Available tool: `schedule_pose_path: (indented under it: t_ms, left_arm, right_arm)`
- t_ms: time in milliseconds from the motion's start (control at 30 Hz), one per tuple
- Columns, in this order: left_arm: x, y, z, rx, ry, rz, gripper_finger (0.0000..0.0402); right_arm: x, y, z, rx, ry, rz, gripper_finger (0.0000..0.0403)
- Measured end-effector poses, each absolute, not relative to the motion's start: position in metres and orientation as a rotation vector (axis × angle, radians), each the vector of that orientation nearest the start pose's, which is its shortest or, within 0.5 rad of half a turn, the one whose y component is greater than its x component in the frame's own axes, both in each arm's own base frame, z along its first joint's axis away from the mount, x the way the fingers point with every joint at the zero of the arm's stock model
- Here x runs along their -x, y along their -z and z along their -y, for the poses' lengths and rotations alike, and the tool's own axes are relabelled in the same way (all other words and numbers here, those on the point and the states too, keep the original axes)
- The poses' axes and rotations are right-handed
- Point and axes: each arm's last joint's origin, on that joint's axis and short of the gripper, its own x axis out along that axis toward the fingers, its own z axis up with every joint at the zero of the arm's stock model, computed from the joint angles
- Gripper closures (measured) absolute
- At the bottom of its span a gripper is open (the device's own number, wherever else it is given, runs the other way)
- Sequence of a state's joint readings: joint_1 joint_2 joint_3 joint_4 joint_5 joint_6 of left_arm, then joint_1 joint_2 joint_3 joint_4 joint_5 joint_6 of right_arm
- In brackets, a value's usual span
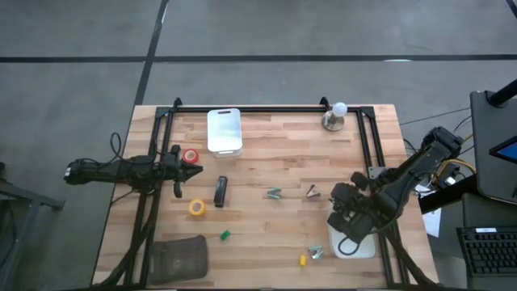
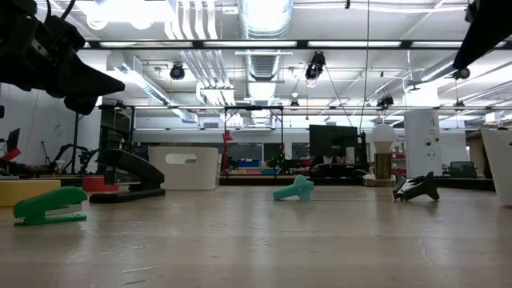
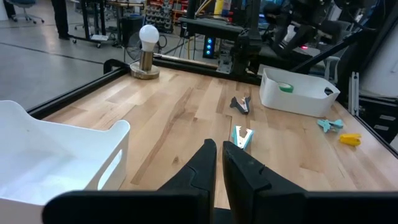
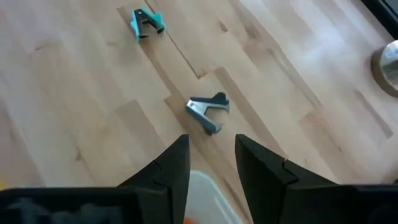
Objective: Pick and place Stapler, Stapler remover, tape
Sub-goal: Put the black staple remover into the top white bin
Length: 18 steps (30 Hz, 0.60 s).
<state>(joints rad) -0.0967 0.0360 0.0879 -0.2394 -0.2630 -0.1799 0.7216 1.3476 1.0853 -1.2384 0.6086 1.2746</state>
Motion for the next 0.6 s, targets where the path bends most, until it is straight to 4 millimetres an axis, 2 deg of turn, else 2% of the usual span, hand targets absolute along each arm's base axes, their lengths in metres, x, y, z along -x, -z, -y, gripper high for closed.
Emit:
schedule_pose_path:
  t_ms: [333,600]
  left_arm:
    - [-0.092,-0.168,0.001,0.145,-0.182,-0.169,0.0369]
    - [-0.092,-0.168,0.001,0.145,-0.181,-0.169,0.0369]
  right_arm:
    - [-0.199,-0.261,-0.117,-0.126,0.549,-0.966,0.0292]
    - [-0.209,-0.260,-0.101,-0.070,0.556,-0.986,0.0305]
